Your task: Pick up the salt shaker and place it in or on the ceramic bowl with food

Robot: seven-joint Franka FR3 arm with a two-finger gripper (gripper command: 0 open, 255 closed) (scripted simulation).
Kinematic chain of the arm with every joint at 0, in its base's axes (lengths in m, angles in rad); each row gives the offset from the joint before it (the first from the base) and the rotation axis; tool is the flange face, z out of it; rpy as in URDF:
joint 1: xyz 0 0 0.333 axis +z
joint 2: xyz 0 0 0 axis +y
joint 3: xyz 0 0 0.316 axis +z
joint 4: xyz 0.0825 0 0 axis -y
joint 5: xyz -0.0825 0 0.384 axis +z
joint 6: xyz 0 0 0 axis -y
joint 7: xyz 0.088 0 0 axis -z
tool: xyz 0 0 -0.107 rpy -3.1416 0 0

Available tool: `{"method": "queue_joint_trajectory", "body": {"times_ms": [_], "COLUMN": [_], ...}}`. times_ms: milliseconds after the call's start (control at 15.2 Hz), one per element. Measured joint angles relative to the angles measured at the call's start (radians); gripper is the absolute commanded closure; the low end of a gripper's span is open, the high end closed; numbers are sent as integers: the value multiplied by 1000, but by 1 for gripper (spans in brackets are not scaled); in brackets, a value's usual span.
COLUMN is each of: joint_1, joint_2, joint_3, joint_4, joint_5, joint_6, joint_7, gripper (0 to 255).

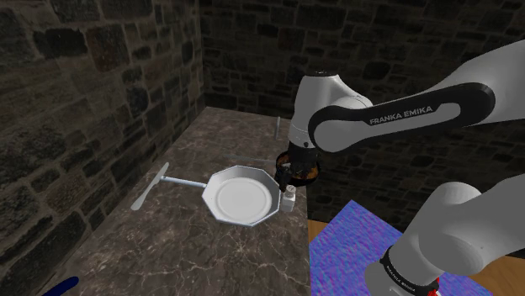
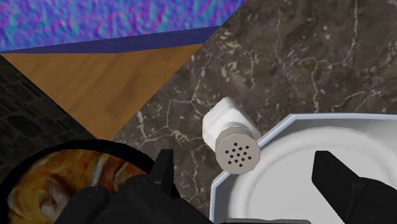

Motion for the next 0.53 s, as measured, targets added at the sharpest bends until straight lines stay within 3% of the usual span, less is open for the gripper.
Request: {"method": "queue_joint_trajectory", "body": {"times_ms": [528], "joint_1": [-1], "joint_2": [41], "joint_3": [9], "joint_4": [-36], "joint_5": [2], "joint_6": [77], "joint_7": [1], "gripper": [0]}}
